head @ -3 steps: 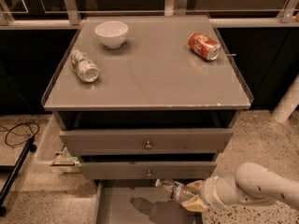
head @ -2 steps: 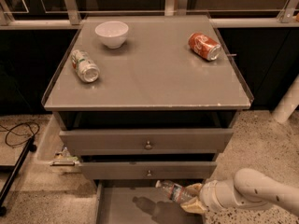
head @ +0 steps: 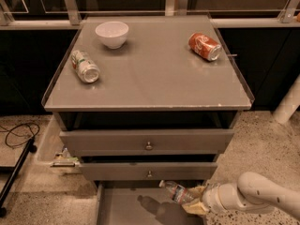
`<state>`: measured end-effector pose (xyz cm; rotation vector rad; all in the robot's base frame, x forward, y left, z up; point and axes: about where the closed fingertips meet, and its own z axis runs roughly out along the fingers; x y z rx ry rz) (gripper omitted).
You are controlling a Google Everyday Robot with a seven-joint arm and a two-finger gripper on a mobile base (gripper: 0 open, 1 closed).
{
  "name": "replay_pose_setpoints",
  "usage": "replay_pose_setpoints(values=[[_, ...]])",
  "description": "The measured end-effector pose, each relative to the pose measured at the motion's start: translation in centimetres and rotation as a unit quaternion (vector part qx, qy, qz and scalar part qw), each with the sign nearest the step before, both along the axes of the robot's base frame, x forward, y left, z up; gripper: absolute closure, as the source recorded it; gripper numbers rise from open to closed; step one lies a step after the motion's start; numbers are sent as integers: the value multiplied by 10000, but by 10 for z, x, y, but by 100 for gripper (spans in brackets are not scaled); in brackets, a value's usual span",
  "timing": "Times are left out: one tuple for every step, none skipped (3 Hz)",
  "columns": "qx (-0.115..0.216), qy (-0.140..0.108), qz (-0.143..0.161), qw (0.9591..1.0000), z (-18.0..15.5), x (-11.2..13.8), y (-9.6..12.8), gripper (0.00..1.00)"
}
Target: Place water bottle into bottom drawer
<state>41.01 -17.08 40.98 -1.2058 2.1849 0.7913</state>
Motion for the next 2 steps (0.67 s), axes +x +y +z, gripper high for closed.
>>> replay_pose_setpoints(values=[[-41,105,-199,9997,-29,6,7,100],[-93,295,-380,9988,-81,24,14,100]])
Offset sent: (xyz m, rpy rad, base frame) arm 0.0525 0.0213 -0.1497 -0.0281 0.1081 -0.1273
